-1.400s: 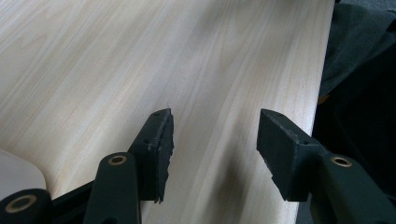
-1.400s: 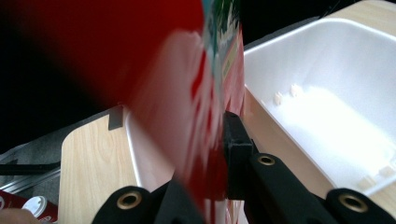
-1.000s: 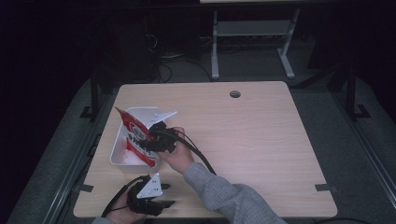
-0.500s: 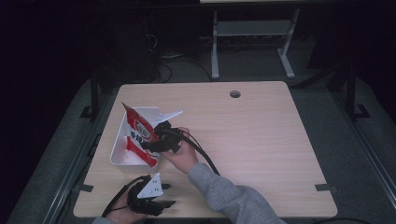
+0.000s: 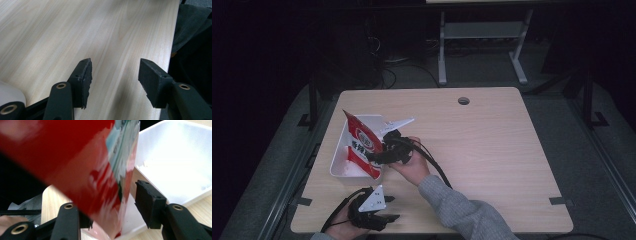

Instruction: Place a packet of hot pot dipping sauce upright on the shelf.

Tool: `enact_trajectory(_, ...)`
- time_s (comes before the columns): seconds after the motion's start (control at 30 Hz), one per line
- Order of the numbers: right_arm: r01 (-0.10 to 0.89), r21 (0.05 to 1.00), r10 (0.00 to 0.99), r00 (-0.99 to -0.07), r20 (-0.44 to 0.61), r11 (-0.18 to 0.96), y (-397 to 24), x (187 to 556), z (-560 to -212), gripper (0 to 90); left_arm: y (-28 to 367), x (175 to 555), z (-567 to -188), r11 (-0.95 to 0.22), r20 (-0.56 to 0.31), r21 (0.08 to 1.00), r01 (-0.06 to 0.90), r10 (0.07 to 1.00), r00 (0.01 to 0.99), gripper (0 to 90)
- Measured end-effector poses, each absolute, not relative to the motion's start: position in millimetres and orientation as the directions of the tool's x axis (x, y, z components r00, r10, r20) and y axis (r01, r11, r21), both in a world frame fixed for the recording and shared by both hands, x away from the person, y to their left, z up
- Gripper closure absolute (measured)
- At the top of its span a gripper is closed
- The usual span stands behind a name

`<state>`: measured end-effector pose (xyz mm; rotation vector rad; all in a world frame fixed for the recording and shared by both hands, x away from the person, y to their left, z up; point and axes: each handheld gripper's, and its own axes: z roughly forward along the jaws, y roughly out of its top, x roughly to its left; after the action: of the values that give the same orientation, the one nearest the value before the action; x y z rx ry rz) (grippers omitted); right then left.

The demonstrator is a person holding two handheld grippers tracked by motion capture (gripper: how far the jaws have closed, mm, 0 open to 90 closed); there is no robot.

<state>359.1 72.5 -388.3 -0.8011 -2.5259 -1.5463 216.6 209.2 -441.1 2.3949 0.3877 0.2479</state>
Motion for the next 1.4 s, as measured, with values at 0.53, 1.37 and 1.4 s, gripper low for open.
enact_trajectory(0.53,0.465,0.815,0.363,-0.867,0.341,0.346,34,352,-377,45.2,209,219,-439,-0.712,0.074,0.668,0.217,0.354,0.933,41.2)
enact_trajectory(1.37,0.504,0.798,0.432,-0.833,0.346,0.331,-38,340,-384,41.2,211,223,-439,-0.698,0.061,0.674,0.242,0.379,0.923,38.7)
enact_trajectory(1.4,0.504,0.797,0.436,-0.832,0.344,0.333,-41,340,-385,41.1,211,223,-439,-0.696,0.06,0.675,0.244,0.381,0.922,38.6)
